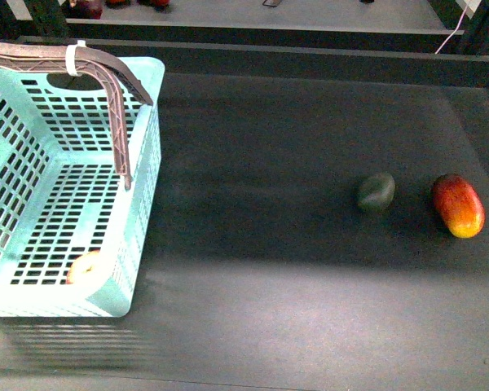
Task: Pick apple with right arm and hold basket with left
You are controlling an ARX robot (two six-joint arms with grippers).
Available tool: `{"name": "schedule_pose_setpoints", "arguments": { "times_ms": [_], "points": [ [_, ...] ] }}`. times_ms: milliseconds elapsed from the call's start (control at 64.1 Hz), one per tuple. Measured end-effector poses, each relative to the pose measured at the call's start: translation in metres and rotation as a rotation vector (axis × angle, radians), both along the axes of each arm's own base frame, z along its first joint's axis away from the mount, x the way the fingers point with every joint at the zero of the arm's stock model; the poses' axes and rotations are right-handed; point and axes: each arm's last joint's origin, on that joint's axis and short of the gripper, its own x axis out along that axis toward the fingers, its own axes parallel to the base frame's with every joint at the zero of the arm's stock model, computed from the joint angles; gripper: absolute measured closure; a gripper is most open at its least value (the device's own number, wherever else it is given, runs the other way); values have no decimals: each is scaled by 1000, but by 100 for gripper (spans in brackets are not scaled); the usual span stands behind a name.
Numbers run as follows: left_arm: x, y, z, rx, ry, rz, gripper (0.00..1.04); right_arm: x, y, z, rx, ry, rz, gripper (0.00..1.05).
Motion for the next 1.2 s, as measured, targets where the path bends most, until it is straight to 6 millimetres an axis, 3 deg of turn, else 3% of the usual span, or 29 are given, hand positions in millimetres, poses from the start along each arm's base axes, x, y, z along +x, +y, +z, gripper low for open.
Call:
{"name": "schedule_pose_setpoints", "arguments": {
  "times_ms": [78, 203, 281, 375, 780, 937, 1202],
  "points": [
    [-25, 3, -19, 423, -281, -168, 35, 0, 0, 0, 0, 0, 0, 9],
    [-67, 8, -12, 908, -475, -238, 60, 0, 0, 0, 0, 0, 0, 9],
    [-96, 18, -20, 1052, -466, -276, 84, 0, 0, 0, 0, 0, 0, 9],
    [-118, 20, -31, 1082, -438, -295, 102, 0, 0, 0, 0, 0, 0, 9],
    [-180, 20, -43, 1106, -442, -299, 102, 0, 0, 0, 0, 0, 0, 9],
    [-196, 20, -55, 1106, -436, -303, 102, 0, 0, 0, 0, 0, 0, 9],
    [-215, 20, -53, 1109, -442, -300, 102, 0, 0, 0, 0, 0, 0, 9]
  ]
}}
